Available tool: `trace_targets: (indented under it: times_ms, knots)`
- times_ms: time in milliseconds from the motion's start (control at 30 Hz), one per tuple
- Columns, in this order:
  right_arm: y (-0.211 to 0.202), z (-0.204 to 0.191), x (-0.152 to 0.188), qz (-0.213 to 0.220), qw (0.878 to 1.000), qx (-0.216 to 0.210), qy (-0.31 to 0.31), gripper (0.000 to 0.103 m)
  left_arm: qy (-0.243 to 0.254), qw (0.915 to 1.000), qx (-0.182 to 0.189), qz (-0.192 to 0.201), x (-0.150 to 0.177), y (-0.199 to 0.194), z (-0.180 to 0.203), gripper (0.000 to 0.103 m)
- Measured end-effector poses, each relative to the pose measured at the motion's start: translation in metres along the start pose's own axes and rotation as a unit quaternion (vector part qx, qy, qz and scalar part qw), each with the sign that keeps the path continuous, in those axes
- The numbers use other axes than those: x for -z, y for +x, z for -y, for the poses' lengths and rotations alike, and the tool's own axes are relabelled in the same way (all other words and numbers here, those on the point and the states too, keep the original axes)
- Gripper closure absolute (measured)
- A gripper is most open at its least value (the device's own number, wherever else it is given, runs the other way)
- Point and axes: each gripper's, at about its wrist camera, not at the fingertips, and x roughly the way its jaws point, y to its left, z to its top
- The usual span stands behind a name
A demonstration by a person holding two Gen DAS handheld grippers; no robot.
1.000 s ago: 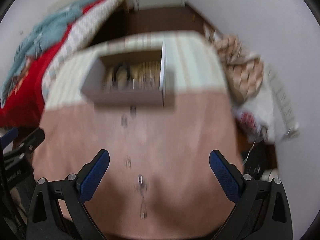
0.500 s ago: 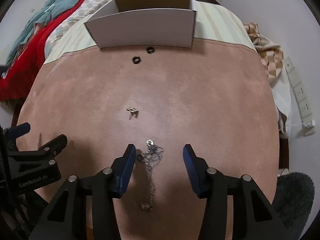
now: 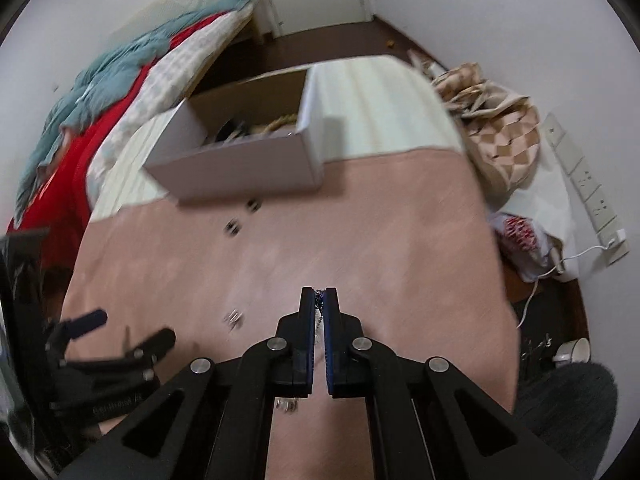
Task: Organize jewelry
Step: 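Grasp the silver pendant necklace with the right tool, then grasp the small gold earring with the left tool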
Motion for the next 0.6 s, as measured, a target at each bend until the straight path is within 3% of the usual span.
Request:
trace_targets:
  times_ms: [133,400,600]
  knots:
    - [0.006,0.016,-0.007,0.001,1.000,0.013,0.016,0.099,0.026,0.9992,0.028,0.005,-0.003,0.006,0.027,0.006]
    - [0.015,0.037,-0.002,-0.003,0.999,0.021,0.033,0.099,0.070,0.9972,0.019,0.019,-0.003,0.013,0.054,0.060]
    - [0.018,0.042,0.000,-0.003,0.999,0.025,0.039,0.099,0.080,0.9963,0.017,0.029,-0.006,0.012,0.055,0.088]
